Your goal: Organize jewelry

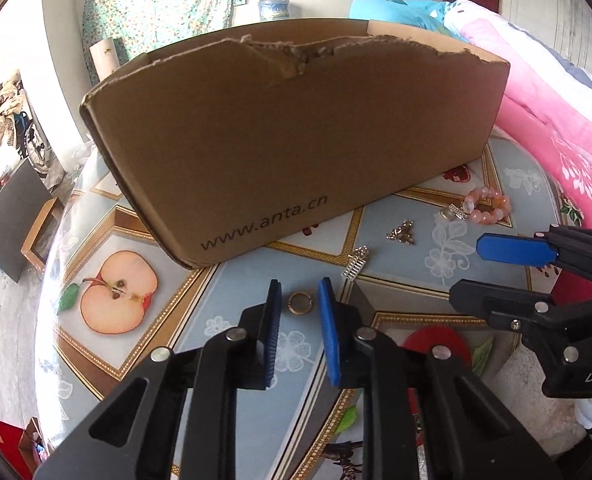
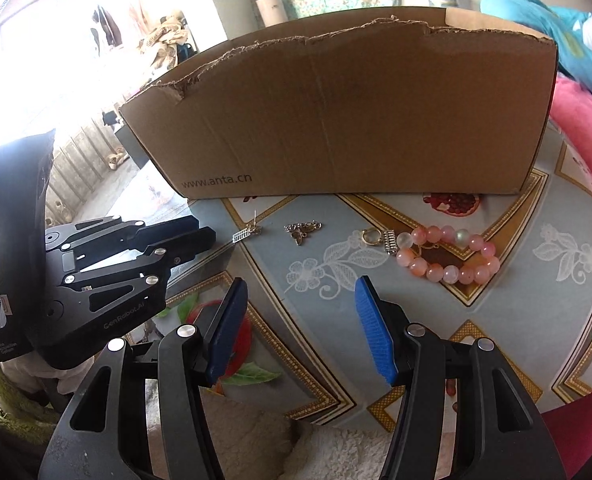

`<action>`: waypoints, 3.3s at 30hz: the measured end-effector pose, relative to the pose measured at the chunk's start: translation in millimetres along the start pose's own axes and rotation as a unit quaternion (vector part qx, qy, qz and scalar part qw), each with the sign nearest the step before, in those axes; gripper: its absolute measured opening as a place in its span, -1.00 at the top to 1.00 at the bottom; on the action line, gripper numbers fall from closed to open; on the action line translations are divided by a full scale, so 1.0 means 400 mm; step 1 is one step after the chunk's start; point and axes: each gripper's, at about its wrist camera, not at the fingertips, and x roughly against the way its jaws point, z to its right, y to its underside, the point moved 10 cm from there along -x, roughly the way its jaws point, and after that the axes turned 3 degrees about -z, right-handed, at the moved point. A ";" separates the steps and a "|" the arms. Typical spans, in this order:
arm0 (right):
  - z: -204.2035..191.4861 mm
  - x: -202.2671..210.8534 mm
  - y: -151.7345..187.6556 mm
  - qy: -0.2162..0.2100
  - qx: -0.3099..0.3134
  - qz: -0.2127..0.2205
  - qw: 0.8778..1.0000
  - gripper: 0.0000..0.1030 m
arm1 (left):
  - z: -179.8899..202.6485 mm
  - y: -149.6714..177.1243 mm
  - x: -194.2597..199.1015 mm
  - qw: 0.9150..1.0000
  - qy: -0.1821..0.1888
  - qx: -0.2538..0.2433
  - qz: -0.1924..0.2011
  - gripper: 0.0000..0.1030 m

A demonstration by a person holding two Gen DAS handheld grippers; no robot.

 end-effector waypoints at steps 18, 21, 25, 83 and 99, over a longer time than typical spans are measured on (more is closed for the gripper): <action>0.000 0.043 -0.027 0.006 0.016 0.021 1.000 0.03 | 0.003 0.027 0.023 1.000 -0.010 0.008 -0.001 0.78; -0.032 0.028 -0.052 -0.008 0.030 0.021 0.999 0.04 | -0.009 0.036 0.027 1.000 -0.011 0.019 0.003 0.78; -0.072 -0.007 -0.072 -0.013 0.047 0.006 0.999 0.19 | -0.029 0.044 0.033 0.999 -0.009 0.033 0.008 0.78; -0.052 0.034 -0.019 0.030 0.071 -0.051 0.996 1.00 | -0.057 0.057 0.049 0.998 0.003 0.055 0.033 0.78; -0.052 0.111 -0.001 -0.003 0.092 -0.063 0.994 0.30 | -0.052 0.056 0.046 0.998 -0.002 0.053 0.031 0.78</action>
